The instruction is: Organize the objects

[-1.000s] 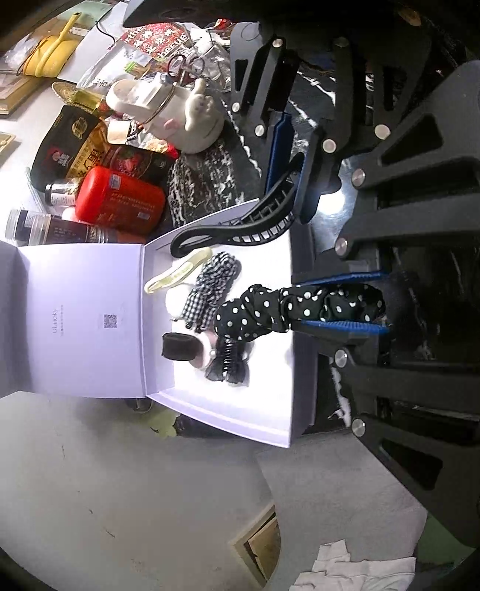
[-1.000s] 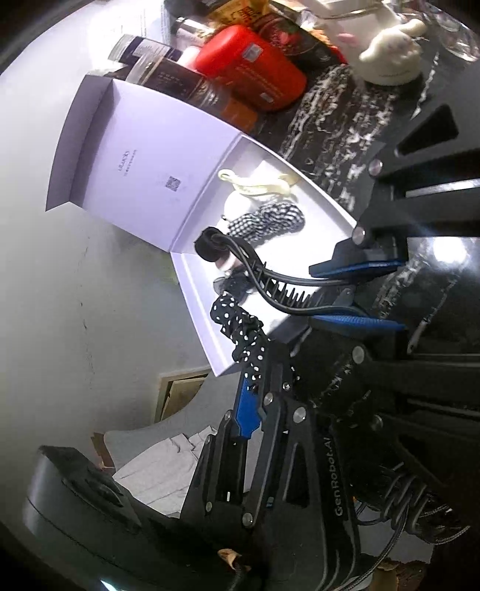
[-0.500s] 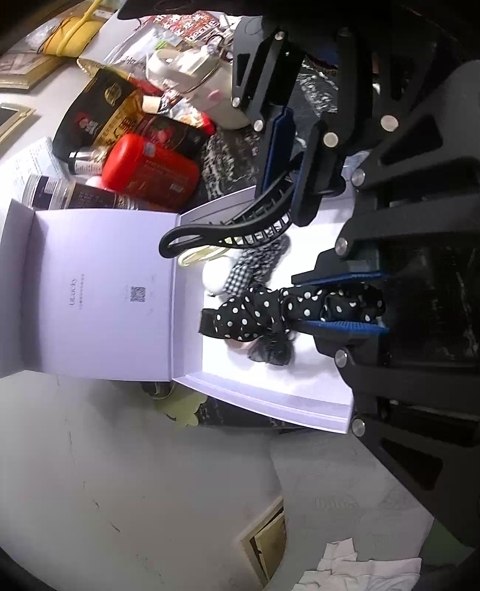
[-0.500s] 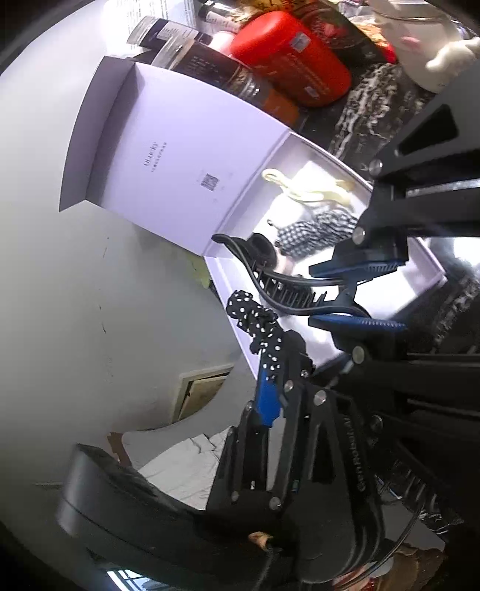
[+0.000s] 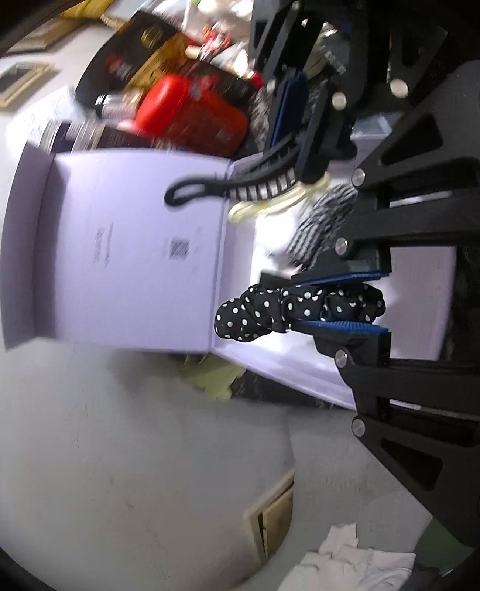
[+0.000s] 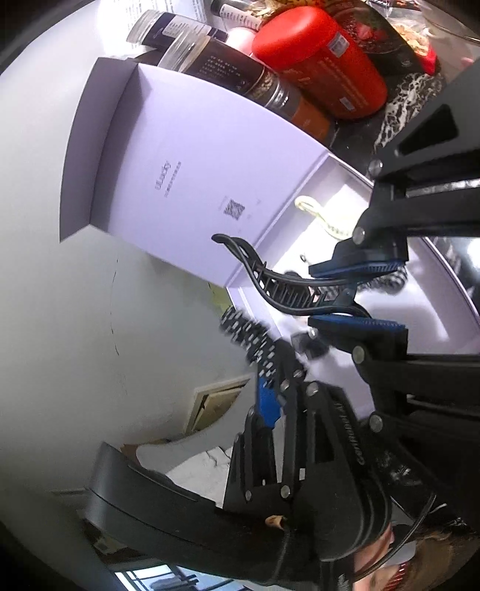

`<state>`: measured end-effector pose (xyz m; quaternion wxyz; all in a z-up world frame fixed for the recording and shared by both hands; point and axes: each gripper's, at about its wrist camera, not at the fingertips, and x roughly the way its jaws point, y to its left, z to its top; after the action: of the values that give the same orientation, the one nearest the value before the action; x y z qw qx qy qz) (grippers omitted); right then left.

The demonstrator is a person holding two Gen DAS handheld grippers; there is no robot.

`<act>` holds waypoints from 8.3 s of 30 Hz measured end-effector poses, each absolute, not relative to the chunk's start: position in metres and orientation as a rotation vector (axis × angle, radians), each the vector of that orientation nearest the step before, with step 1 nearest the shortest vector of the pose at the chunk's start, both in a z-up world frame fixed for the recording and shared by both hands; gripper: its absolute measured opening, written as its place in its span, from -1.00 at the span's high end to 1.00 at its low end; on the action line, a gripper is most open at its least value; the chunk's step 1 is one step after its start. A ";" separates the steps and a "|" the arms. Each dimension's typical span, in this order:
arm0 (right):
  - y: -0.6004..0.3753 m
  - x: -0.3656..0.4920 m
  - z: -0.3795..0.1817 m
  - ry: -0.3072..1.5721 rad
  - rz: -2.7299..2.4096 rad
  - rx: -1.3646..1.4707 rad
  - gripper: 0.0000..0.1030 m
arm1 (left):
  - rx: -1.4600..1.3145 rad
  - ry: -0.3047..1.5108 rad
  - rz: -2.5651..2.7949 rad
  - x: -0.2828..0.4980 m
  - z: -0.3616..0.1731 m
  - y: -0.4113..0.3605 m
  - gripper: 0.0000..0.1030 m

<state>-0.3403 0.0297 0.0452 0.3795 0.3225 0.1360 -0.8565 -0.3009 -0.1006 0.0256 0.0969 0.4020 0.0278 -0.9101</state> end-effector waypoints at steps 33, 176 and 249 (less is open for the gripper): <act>0.005 -0.397 -0.014 0.329 -2.168 1.046 0.62 | 1.448 0.286 -2.675 -0.342 -0.032 -0.141 0.69; 0.147 -0.084 0.097 0.295 -2.568 0.849 -0.44 | 1.038 0.015 -2.694 -0.038 0.091 -0.033 -0.93; 0.153 -0.097 0.076 0.288 -2.556 0.918 -0.45 | 1.157 -0.012 -2.698 -0.060 0.067 -0.023 -0.93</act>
<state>-0.0974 0.1534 0.0764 0.2040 0.3290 0.1034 -0.9162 -0.0603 -0.0234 0.0671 0.1028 0.3921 -0.0040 -0.9142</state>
